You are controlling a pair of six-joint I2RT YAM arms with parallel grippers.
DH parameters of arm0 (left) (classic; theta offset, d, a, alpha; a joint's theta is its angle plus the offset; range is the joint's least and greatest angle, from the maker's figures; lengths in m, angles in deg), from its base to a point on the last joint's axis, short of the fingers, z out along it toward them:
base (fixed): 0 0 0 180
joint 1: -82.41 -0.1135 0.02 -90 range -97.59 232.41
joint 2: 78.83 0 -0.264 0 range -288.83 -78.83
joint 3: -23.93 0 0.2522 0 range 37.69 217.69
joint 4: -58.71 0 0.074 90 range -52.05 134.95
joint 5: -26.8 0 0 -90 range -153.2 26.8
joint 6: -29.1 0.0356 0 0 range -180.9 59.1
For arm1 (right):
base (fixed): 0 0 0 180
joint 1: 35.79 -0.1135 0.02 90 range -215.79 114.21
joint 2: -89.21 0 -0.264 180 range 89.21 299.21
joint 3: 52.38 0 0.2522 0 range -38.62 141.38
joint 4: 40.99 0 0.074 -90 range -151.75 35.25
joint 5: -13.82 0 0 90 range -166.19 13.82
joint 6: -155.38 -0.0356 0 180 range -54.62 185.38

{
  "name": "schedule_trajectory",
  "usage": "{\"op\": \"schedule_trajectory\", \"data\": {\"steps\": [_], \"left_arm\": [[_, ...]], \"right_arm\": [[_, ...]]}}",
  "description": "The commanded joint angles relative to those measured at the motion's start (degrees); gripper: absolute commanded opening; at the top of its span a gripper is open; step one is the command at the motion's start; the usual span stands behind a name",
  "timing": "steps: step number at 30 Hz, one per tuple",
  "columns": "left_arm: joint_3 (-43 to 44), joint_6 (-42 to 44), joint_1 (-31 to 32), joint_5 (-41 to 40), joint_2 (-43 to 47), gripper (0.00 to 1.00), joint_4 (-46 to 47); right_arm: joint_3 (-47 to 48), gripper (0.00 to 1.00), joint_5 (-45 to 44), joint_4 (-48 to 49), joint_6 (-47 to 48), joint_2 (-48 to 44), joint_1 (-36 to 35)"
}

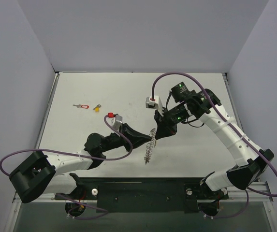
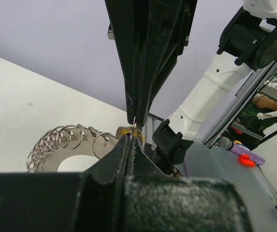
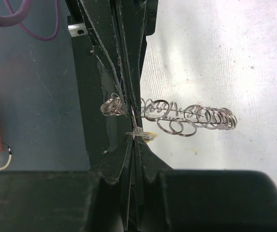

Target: Put the keys on the keyring

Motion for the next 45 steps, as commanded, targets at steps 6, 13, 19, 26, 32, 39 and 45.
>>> {"op": "schedule_trajectory", "data": {"steps": [6, 13, 19, 26, 32, 39, 45], "left_arm": [[3.21, 1.08, -0.35, -0.33, 0.42, 0.0, 10.32], [3.21, 0.99, -0.43, -0.59, 0.07, 0.0, 10.24], [3.29, 1.34, -0.34, -0.5, 0.25, 0.0, 9.53], [3.03, 1.17, -0.26, -0.76, 0.42, 0.0, 9.44], [2.77, 1.08, -0.34, -0.76, 0.69, 0.0, 9.44], [2.33, 1.17, -0.34, -0.68, 1.3, 0.0, 9.53], [1.98, 1.26, -0.34, -0.76, 2.18, 0.0, 9.35]], "right_arm": [[-0.15, 0.0, 2.16, 0.81, -2.87, 0.73, -0.51], [0.11, 0.0, 2.6, 0.81, -2.87, 0.73, -0.59], [0.47, 0.0, 1.73, 1.51, -3.83, 1.08, -0.68], [0.99, 0.0, 0.15, 2.39, -5.24, 1.78, -1.47], [0.29, 0.0, -1.79, 3.88, -6.82, 1.26, -1.39], [-0.32, 0.0, -2.32, 4.94, -8.22, 1.17, -0.6], [-1.38, 0.0, -1.44, 5.56, -8.58, 0.64, 0.2]]}}
